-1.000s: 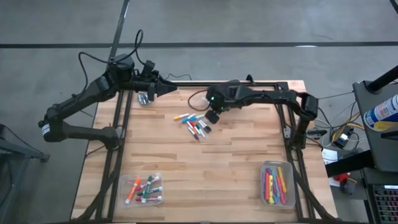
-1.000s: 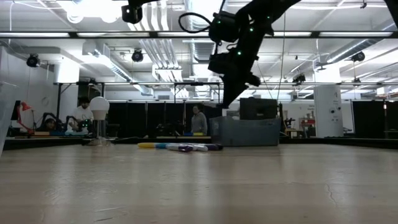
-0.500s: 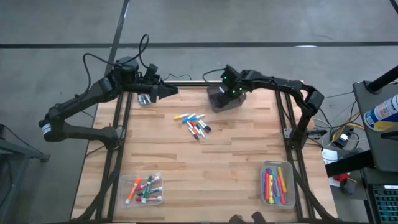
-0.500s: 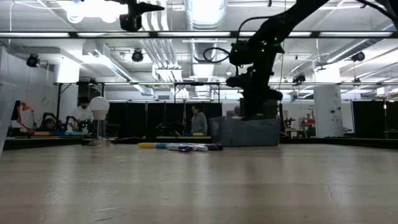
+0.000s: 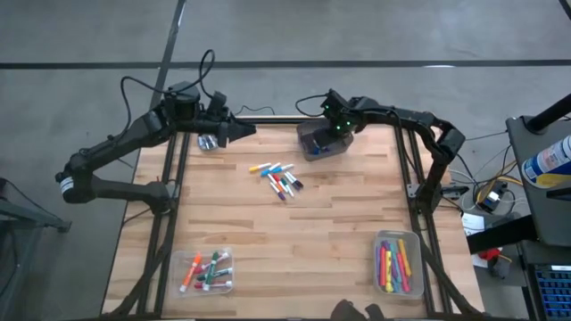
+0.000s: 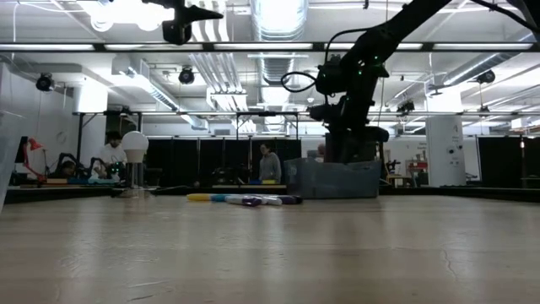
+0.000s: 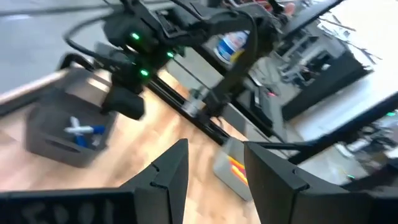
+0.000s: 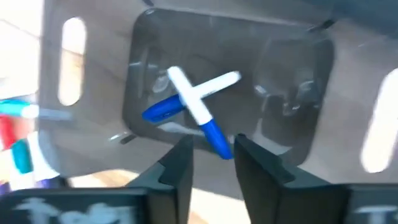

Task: Pick & Place Markers
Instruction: Put the small yellow highlighter pen into the black bin

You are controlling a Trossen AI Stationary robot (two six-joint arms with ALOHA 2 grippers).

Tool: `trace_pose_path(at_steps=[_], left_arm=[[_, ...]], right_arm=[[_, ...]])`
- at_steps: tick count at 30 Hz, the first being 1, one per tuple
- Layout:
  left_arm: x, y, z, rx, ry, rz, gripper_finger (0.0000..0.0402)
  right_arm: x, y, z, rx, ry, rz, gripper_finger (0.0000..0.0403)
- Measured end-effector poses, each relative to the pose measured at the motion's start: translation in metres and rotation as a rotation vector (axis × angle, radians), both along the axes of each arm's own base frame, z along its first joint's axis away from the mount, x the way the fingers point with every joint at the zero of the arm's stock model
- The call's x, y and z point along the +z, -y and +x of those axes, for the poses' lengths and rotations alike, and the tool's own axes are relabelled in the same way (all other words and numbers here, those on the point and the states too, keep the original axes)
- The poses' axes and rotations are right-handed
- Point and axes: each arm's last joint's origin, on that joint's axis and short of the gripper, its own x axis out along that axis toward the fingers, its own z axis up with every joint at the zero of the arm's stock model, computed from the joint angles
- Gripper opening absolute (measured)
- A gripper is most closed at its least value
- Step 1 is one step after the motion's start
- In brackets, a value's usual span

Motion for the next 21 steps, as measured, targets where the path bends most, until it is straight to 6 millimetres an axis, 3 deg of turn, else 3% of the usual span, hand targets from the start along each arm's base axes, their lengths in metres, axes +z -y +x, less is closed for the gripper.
trace_pose_path(at_steps=[4,8,14,21], left_arm=[[-0.002,-0.003,0.001,0.066,-0.027,0.051,0.0146],[-0.017,-0.010,0.012,0.066,-0.115,-0.024,0.0146],[-0.054,-0.020,0.029,0.029,-0.343,-0.152,0.0146],[-0.086,-0.031,0.042,0.026,-0.553,-0.043,0.0146]], right_arm=[[0.010,-0.004,0.003,0.061,0.098,0.074,0.0144],[0.033,-0.012,0.006,0.089,0.178,0.067,0.0156],[0.077,-0.029,0.001,0.151,0.287,-0.029,0.0150],[0.123,-0.049,-0.015,0.175,0.418,-0.161,0.0133]])
